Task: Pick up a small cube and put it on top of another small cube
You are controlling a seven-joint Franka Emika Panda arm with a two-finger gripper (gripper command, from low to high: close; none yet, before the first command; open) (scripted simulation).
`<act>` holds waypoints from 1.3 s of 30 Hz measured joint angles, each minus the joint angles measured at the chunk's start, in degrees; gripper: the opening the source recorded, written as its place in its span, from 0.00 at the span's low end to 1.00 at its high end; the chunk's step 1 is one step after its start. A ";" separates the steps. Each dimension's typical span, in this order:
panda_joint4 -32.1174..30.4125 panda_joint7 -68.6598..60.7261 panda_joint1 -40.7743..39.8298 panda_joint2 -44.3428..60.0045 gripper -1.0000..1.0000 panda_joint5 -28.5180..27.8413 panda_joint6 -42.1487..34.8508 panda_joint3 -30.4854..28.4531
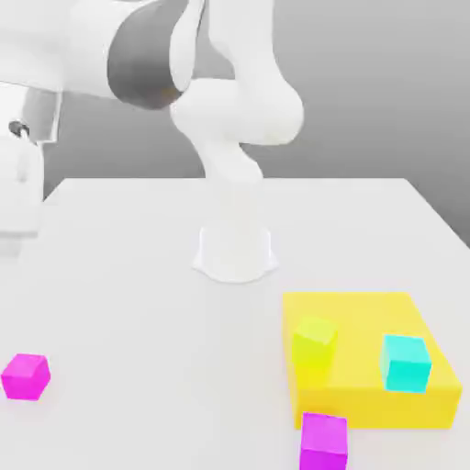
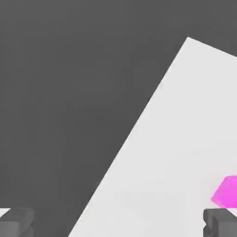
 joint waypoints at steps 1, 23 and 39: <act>-0.38 1.48 -1.38 2.06 0.50 0.56 0.89 -0.53; -2.04 7.75 -8.74 22.30 0.00 10.99 11.45 -0.72; -2.49 9.62 23.69 2.26 0.00 8.19 -7.02 20.17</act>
